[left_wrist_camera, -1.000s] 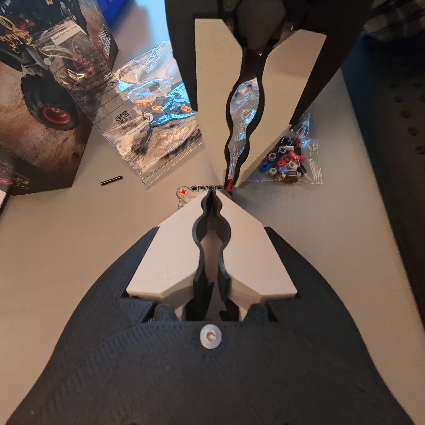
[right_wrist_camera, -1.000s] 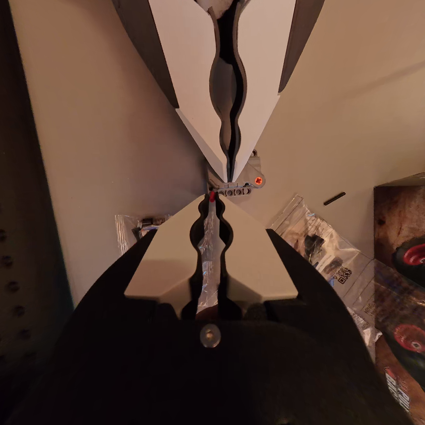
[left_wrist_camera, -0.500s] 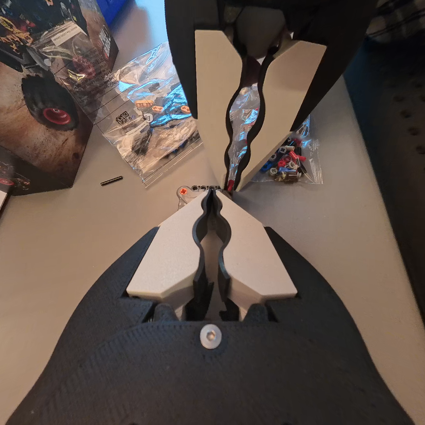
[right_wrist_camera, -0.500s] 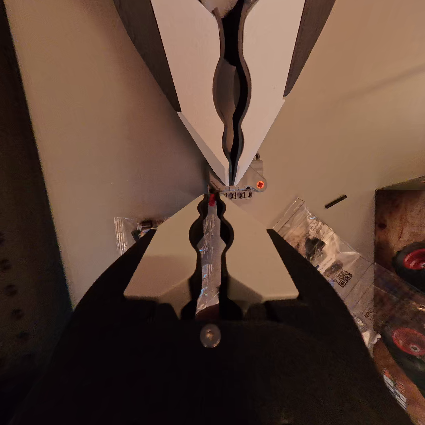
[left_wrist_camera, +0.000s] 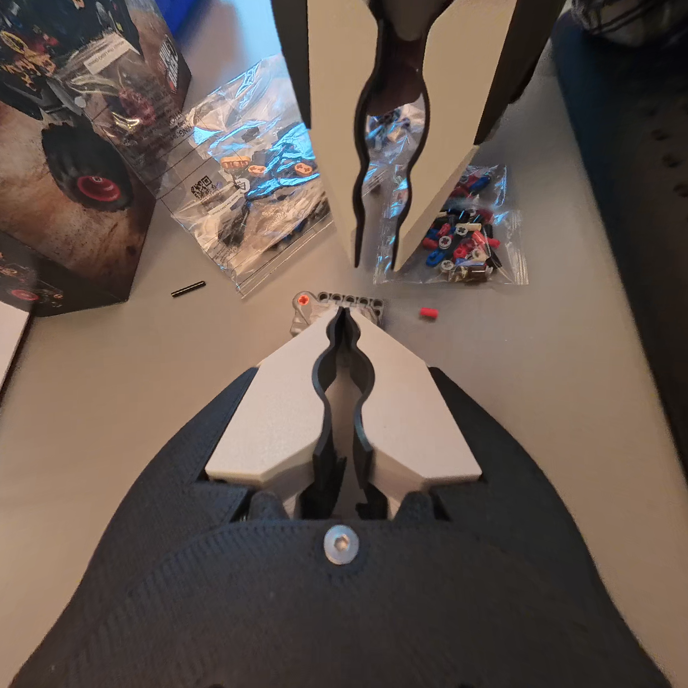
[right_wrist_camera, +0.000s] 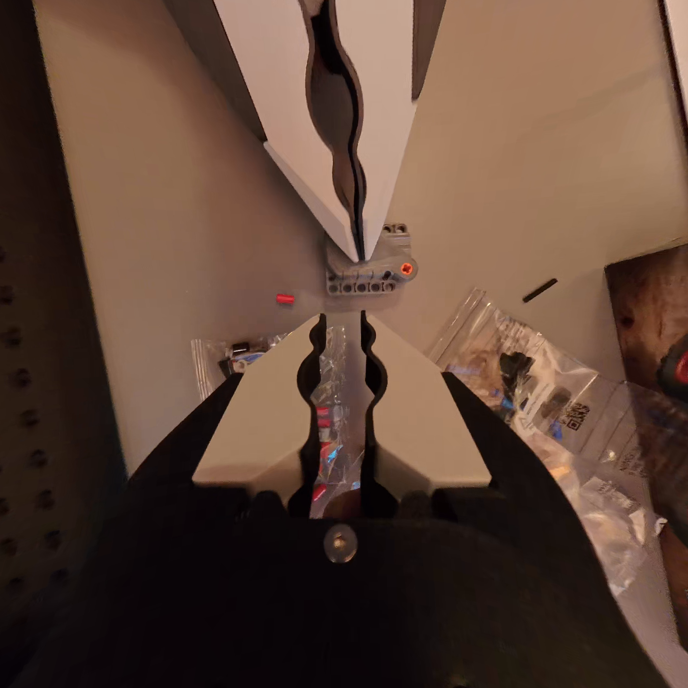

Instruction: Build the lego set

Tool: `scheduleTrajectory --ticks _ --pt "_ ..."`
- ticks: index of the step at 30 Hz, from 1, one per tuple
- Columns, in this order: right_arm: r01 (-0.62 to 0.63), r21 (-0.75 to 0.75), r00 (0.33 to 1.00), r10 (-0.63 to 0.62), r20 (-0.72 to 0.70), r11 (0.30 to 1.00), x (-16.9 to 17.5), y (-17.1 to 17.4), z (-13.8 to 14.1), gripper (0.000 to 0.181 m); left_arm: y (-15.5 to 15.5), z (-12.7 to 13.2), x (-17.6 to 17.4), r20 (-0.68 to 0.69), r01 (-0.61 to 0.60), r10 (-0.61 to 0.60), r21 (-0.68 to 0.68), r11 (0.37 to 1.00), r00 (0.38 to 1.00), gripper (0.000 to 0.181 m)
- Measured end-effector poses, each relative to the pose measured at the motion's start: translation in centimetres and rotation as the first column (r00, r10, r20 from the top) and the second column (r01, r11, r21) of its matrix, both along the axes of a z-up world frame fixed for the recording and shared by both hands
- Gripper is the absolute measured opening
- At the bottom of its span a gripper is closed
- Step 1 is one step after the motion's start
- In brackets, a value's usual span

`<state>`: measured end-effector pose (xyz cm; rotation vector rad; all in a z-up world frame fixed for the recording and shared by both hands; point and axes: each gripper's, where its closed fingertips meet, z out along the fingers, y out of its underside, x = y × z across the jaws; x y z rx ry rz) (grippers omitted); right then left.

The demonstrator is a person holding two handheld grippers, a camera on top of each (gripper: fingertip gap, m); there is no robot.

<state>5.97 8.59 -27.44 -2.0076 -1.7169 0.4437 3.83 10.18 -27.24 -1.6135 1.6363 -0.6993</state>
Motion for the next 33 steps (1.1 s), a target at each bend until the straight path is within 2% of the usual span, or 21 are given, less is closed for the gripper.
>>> scheduleTrajectory --ticks 7,11,15,23,30,33 --pt "-0.071 -0.052 0.996 0.068 -0.054 0.996 -1.4 -3.4 -0.7 0.016 0.5 0.0 -0.3 -0.010 -0.014 0.015 0.020 1.000 1.000 0.000" --pt "-0.090 -0.032 0.994 0.087 -0.064 0.995 -2.7 -4.7 -1.0 0.014 0.5 0.0 -0.4 -0.007 -0.012 0.013 0.012 1.000 1.000 0.000" --pt "-0.068 0.002 0.997 0.068 -0.035 0.998 -3.5 -4.5 -2.1 0.013 0.5 0.0 -0.4 -0.001 -0.013 0.013 0.003 1.000 1.000 0.000" --pt "-0.043 0.003 0.998 0.044 -0.045 0.999 -4.3 -4.5 -2.1 0.011 0.5 0.0 -0.4 0.005 -0.009 0.009 -0.006 1.000 1.000 0.000" --pt "-0.050 -0.019 0.996 0.049 -0.071 0.999 -4.5 -4.8 -2.2 0.003 0.5 0.0 -0.4 0.009 -0.007 0.007 -0.010 1.000 1.000 0.000" --pt "-0.036 -0.034 0.994 0.033 -0.106 0.999 -4.4 -4.5 -1.8 0.003 0.8 0.1 -0.7 -0.002 -0.010 0.010 0.022 1.000 1.000 0.000"
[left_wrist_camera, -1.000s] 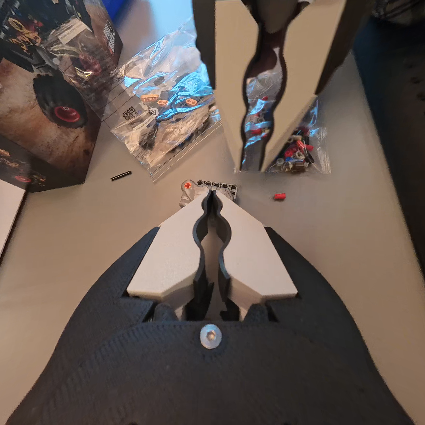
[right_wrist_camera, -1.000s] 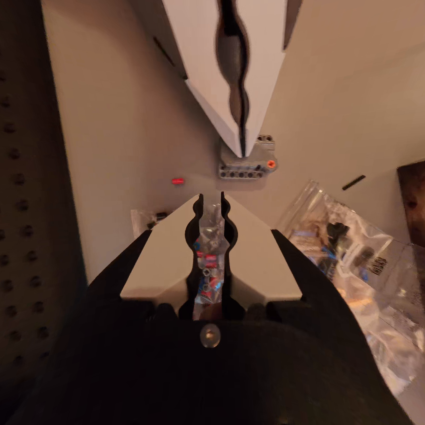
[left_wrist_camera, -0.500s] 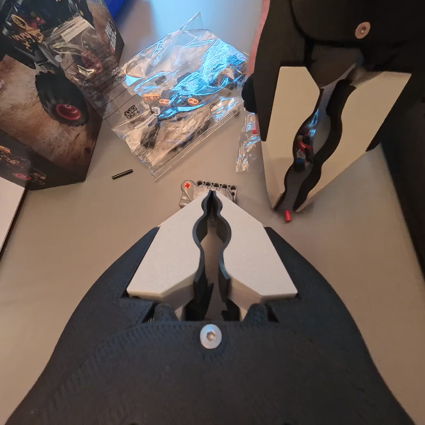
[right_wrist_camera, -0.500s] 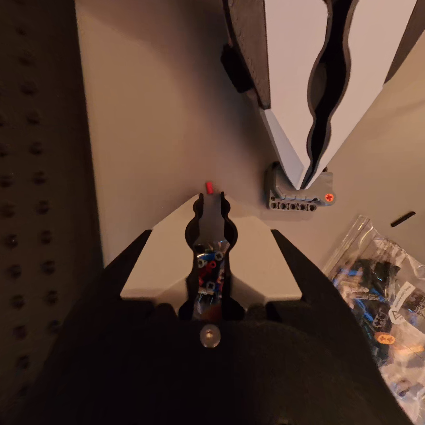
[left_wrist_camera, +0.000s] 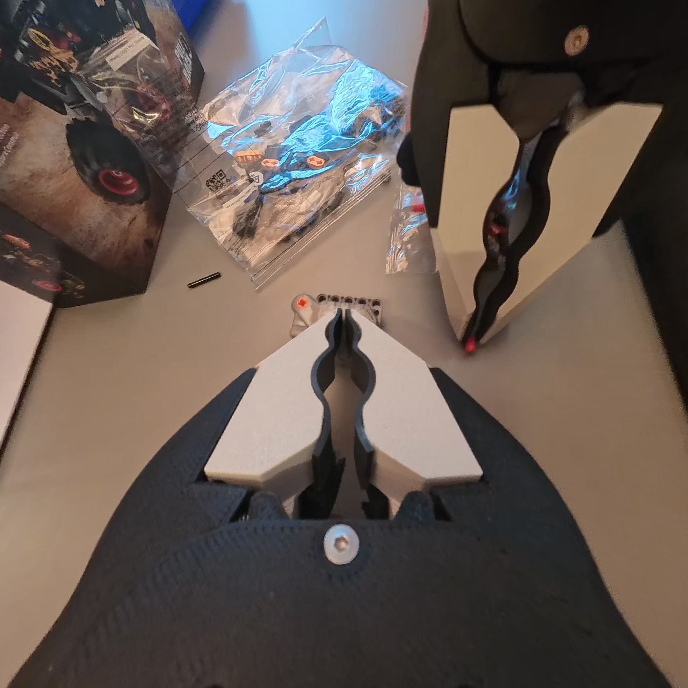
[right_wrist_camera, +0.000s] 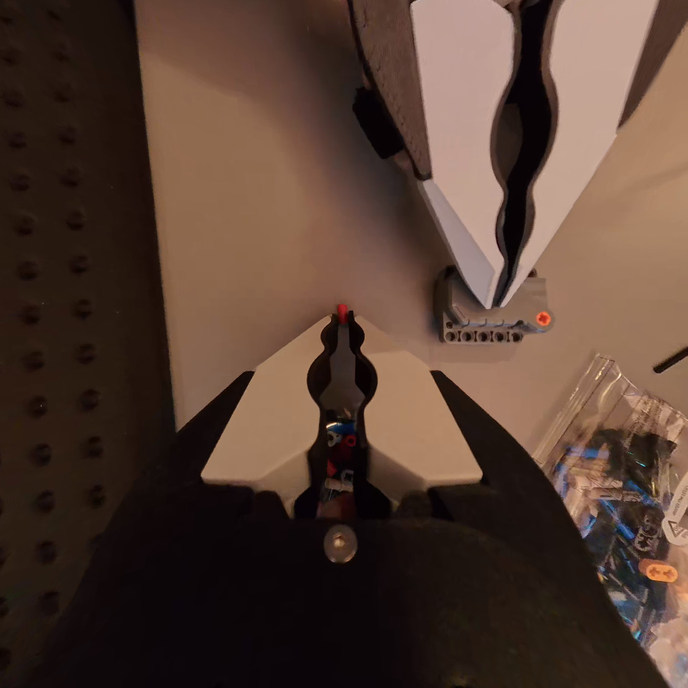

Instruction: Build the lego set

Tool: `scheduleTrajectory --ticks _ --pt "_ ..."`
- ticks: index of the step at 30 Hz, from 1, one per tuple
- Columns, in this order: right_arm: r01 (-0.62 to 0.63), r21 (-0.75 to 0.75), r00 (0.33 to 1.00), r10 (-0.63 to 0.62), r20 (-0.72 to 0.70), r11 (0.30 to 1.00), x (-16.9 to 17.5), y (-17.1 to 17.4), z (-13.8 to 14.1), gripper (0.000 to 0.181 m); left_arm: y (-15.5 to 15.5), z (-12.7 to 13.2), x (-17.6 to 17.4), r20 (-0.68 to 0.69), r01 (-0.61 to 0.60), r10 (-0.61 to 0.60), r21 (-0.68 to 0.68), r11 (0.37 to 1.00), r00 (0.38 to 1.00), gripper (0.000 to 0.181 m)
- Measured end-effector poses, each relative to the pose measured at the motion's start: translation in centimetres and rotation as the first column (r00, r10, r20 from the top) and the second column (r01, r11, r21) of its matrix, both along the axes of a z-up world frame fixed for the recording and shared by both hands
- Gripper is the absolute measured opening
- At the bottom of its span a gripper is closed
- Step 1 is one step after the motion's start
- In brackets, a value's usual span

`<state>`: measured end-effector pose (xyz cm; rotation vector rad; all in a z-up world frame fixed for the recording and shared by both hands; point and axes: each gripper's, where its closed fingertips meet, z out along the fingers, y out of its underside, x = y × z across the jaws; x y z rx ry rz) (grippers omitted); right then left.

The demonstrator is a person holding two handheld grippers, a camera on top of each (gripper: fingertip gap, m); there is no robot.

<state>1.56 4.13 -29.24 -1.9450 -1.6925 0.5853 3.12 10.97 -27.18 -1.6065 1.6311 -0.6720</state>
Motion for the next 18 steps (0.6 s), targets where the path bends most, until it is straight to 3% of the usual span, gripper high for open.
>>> scheduleTrajectory --ticks 2,6,11,18 --pt "0.023 -0.037 0.997 -0.025 -0.068 0.999 0.1 0.4 1.0 0.003 0.6 0.4 -0.4 0.001 -0.017 0.017 0.052 0.999 1.000 0.022" --pt "0.085 -0.109 0.969 -0.107 -0.223 0.990 1.1 2.0 3.8 0.003 -0.4 3.2 -0.4 0.053 0.047 -0.059 0.210 0.976 0.997 0.034" --pt "0.102 -0.180 0.921 -0.161 -0.353 0.978 2.4 3.0 6.3 0.003 -3.0 4.9 0.2 0.075 0.160 -0.197 0.345 0.925 0.978 0.018" --pt "0.068 -0.257 0.904 -0.169 -0.392 0.964 2.4 2.6 6.5 0.003 -3.9 4.4 1.7 -0.001 0.202 -0.233 0.502 0.841 0.973 0.004"
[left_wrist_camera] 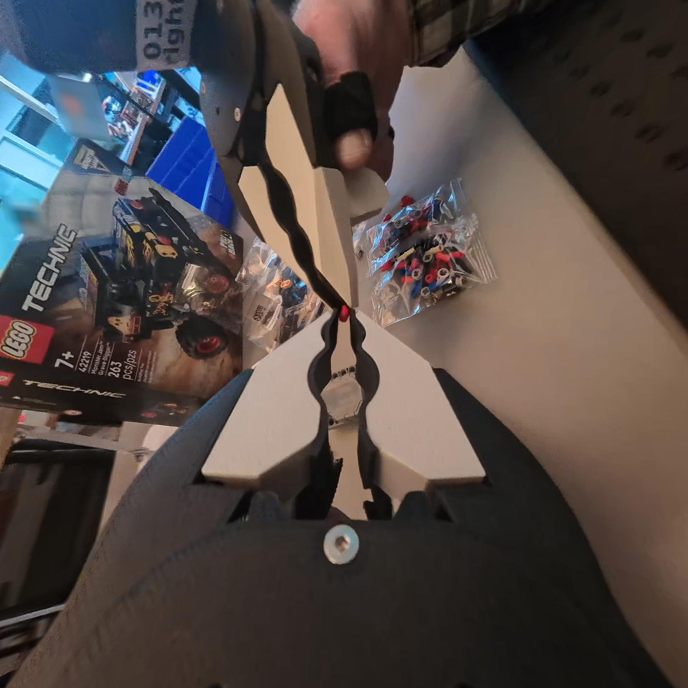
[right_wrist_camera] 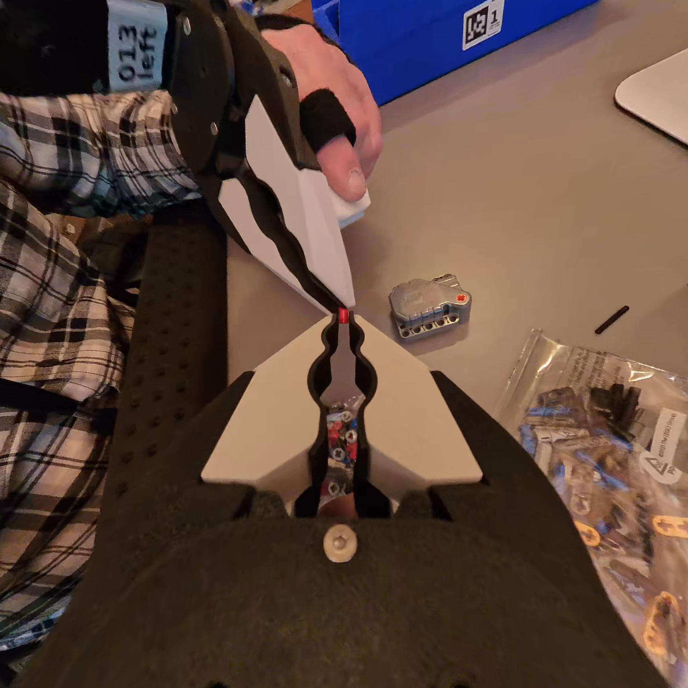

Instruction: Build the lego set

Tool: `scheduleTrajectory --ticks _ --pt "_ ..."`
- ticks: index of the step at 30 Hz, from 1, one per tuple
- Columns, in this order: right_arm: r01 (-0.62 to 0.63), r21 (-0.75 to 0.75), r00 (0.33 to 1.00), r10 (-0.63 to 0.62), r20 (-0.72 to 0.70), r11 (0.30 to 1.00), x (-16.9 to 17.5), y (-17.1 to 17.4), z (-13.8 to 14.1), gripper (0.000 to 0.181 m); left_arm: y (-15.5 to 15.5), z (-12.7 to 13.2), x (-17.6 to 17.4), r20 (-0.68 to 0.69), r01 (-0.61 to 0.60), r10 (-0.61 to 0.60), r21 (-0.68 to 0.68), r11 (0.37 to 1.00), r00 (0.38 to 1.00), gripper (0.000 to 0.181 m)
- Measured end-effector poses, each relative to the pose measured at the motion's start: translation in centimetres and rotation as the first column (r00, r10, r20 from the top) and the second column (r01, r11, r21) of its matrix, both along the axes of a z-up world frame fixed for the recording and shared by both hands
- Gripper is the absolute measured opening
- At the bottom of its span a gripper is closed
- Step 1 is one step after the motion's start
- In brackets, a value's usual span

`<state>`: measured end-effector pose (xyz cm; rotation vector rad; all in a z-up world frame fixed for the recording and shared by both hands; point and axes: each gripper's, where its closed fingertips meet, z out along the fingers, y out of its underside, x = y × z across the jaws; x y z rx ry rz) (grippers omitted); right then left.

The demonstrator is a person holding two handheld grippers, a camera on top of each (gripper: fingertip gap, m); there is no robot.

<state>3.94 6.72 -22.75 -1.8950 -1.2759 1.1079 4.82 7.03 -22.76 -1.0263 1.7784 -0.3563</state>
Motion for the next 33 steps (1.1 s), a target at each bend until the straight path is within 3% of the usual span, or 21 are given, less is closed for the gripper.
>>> scheduleTrajectory --ticks 6,11,18,21,23,33 --pt "0.011 -0.015 0.999 -0.012 -0.050 1.000 0.1 0.2 0.8 0.003 0.3 0.6 0.2 0.032 -0.015 0.014 0.039 0.999 0.999 0.003" --pt "0.067 -0.033 0.978 -0.072 -0.197 0.997 0.4 1.1 3.2 0.004 1.0 2.9 0.4 0.179 -0.066 0.060 0.029 0.997 0.982 0.002" --pt "0.069 -0.074 0.939 -0.089 -0.332 0.995 0.7 1.2 5.2 0.000 0.9 4.4 0.5 0.255 -0.083 0.064 0.067 0.994 0.965 0.002" --pt "0.067 -0.075 0.934 -0.089 -0.347 0.995 0.8 1.2 5.4 0.000 0.7 4.6 0.6 0.268 -0.079 0.056 0.076 0.994 0.962 0.002" --pt "0.069 -0.082 0.935 -0.093 -0.342 0.994 0.8 1.3 5.3 0.010 0.6 4.7 0.7 0.273 -0.082 0.055 0.086 0.993 0.961 0.002" --pt "0.038 -0.097 0.922 -0.072 -0.381 0.995 0.8 0.9 5.9 0.002 0.6 5.1 0.7 0.293 -0.093 0.060 0.100 0.991 0.954 0.002"
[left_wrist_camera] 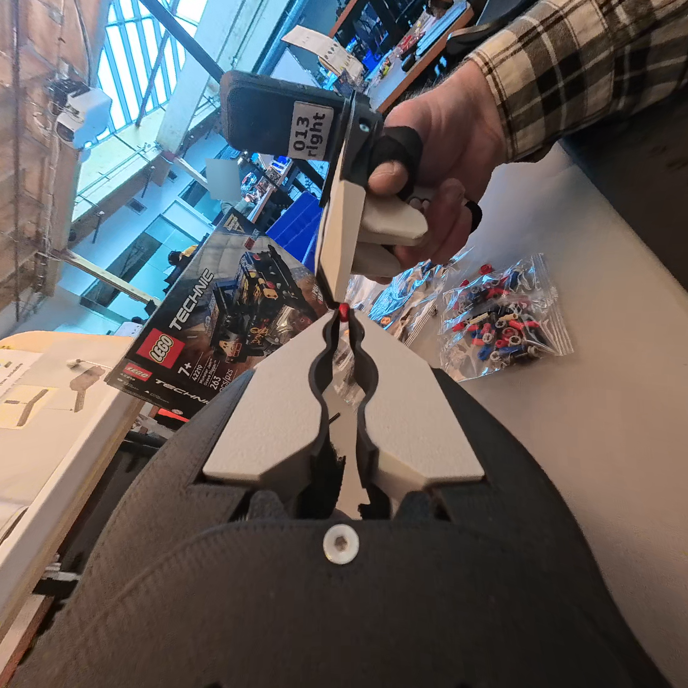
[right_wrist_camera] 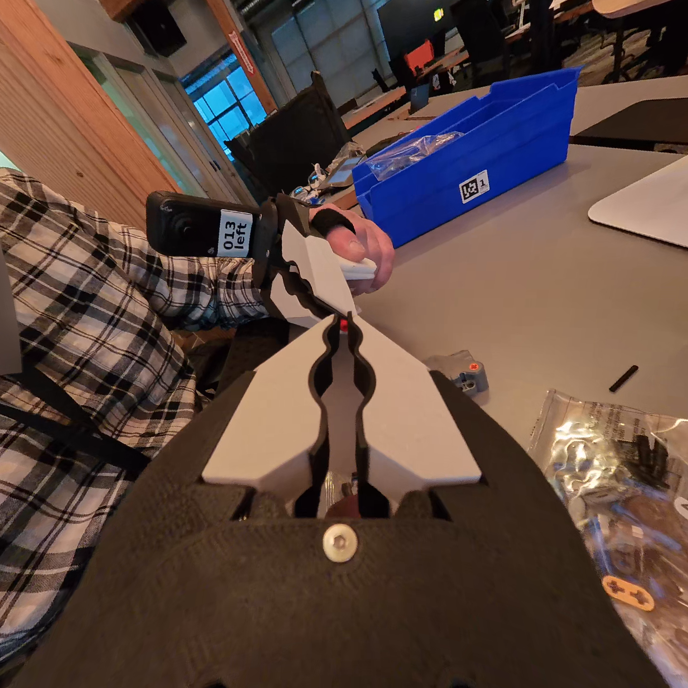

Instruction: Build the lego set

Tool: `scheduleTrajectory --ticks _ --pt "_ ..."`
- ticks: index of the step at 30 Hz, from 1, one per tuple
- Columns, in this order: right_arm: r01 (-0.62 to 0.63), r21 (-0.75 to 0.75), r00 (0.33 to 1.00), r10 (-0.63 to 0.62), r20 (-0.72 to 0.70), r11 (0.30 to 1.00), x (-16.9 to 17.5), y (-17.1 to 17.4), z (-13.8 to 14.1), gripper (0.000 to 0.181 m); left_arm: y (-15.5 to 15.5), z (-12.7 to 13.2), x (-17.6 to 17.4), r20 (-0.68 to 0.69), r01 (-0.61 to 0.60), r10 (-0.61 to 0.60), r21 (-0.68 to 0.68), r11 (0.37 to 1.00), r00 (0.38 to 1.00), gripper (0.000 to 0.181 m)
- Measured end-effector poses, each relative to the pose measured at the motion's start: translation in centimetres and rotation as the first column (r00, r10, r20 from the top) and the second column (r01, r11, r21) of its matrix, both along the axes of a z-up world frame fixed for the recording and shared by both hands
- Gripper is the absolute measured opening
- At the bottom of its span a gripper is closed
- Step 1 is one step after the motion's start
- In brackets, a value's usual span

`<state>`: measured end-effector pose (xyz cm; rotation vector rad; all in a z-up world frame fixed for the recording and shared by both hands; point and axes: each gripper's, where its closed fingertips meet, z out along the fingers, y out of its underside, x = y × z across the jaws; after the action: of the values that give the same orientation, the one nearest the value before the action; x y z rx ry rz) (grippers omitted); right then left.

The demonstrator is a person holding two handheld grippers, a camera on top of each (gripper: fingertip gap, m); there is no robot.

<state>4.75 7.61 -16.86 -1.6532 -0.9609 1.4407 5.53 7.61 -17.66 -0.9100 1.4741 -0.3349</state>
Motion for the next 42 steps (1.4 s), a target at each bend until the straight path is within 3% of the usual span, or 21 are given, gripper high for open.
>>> scheduleTrajectory --ticks 5,16,18,23,28,30,42 --pt "-0.001 -0.006 1.000 0.001 0.012 1.000 0.1 0.0 -0.3 0.008 0.0 0.4 0.0 0.022 -0.005 0.005 -0.007 1.000 1.000 0.002" --pt "0.000 0.026 0.999 -0.001 0.043 1.000 -0.1 0.0 -0.5 0.003 0.0 0.1 -0.1 0.017 0.012 -0.011 -0.023 1.000 1.000 0.002" --pt "0.037 0.081 0.990 -0.047 0.131 0.996 0.2 0.7 -1.5 0.003 0.7 -0.4 -0.6 -0.010 0.011 -0.011 -0.072 0.997 1.000 0.023" --pt "-0.007 0.281 0.885 -0.125 0.449 0.960 0.3 1.4 -5.2 0.003 2.9 -4.3 -2.3 -0.148 0.009 -0.068 -0.364 0.931 0.987 0.038" --pt "-0.158 0.377 0.727 -0.151 0.669 0.913 -0.3 1.4 -8.5 0.003 2.6 -8.4 -2.1 -0.281 -0.028 -0.110 -0.446 0.895 0.953 0.036" --pt "-0.196 0.383 0.695 -0.148 0.704 0.903 -0.6 1.4 -9.1 0.003 3.0 -9.8 -2.3 -0.347 -0.070 -0.083 -0.406 0.911 0.934 0.031" --pt "-0.331 0.374 0.564 -0.136 0.814 0.866 -1.0 2.1 -10.3 0.003 2.6 -9.9 -2.1 -0.303 -0.029 -0.103 -0.399 0.916 0.947 0.012"
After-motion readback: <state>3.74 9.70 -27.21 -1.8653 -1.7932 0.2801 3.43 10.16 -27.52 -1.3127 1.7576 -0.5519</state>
